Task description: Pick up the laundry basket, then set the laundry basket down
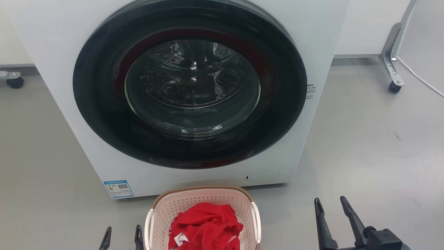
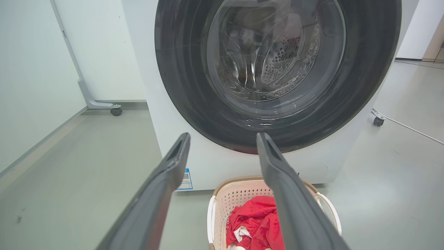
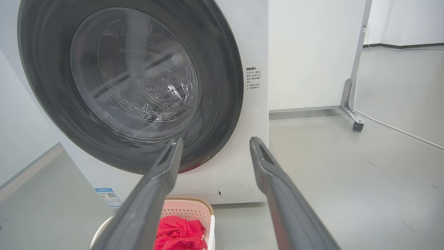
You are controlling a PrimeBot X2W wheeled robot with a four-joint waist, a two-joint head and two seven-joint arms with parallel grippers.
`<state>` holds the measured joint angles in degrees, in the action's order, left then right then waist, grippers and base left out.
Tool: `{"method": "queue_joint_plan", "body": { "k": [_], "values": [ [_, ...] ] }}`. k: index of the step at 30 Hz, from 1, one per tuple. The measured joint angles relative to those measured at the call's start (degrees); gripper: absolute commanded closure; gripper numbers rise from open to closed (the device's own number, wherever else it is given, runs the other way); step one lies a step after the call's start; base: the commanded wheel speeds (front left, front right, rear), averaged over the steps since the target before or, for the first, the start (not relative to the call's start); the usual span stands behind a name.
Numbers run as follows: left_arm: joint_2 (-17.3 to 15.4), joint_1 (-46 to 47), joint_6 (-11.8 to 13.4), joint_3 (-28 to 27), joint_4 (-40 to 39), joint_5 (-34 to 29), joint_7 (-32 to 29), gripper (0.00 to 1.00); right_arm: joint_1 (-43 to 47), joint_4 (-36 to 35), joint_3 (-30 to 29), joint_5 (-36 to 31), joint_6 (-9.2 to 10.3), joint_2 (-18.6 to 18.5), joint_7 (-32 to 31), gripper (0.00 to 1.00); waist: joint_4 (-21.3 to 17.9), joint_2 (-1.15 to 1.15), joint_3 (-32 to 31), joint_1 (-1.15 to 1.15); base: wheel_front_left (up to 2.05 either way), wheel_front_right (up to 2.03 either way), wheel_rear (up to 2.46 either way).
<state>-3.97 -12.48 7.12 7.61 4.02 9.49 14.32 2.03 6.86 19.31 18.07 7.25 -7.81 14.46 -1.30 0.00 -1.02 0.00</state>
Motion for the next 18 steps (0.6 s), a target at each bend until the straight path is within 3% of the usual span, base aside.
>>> {"method": "queue_joint_plan", "body": {
  "k": [17,18],
  "values": [
    [0.3,0.0,0.0,-0.2,-2.2,-0.5,0.0,0.00,1.3,-2.8,-2.7,-3.1,0.05,1.4,0.0,0.00,-0.1,0.00,0.3,0.00,0.00,0.00,0.00],
    [0.3,0.0,0.0,-0.3,-2.2,-0.5,0.0,1.00,1.3,-2.8,-2.8,-3.1,0.05,1.5,0.0,1.00,-0.1,0.00,0.3,0.00,0.00,0.00,0.00]
  ]
}}
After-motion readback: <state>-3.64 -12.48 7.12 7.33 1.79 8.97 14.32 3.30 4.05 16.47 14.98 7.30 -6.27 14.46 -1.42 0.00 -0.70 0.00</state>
